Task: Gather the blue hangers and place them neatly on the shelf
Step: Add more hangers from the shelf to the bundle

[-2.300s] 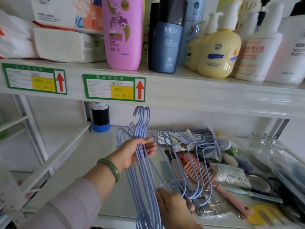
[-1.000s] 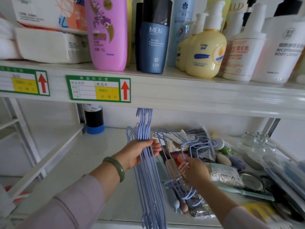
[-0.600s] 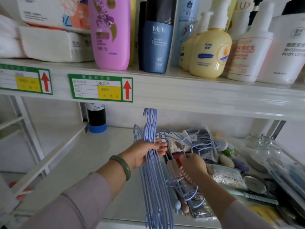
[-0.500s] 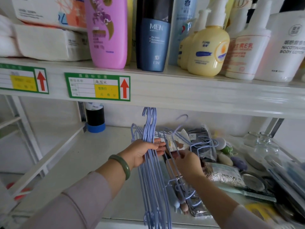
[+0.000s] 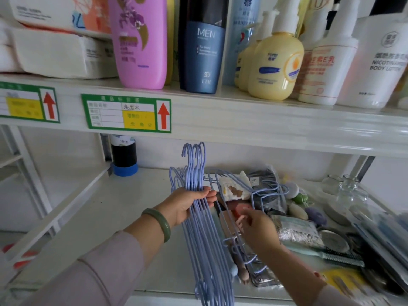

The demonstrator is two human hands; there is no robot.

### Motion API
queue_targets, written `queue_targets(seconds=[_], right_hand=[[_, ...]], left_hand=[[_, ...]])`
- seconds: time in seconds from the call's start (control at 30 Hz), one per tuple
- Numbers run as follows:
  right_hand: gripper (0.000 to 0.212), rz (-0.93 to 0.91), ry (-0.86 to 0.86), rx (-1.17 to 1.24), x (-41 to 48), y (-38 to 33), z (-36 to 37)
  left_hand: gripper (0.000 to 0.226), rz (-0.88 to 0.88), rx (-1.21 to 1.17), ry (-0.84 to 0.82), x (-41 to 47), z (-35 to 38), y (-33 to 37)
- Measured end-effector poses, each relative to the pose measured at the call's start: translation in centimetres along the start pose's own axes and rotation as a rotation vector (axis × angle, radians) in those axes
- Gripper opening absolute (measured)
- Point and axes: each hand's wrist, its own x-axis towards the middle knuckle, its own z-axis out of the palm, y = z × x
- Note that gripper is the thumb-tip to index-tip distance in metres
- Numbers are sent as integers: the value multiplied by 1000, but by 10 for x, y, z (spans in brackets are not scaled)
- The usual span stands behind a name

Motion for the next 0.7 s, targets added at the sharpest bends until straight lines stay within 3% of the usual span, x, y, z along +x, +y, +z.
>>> queue_targets(seconds=[0.1,0.27,0.37,0.5,0.7], right_hand=[[25,192,-15,-226,25,31,-2],[22,226,-91,-405,35,37,9],[17,233,-40,-222,36,29,4],[27,85,20,170,20,-4,0],[23,-222,-26,214,-31,-46,12]], left_hand=[[10,-2,30,10,-2,-3,-1],[11,-7,55,15,-3,-6,1],[11,-11,60,24,-5,-6,2],[11,-6,40,39,-6,-7,-1],[22,13,55,60,-5,-6,-3]])
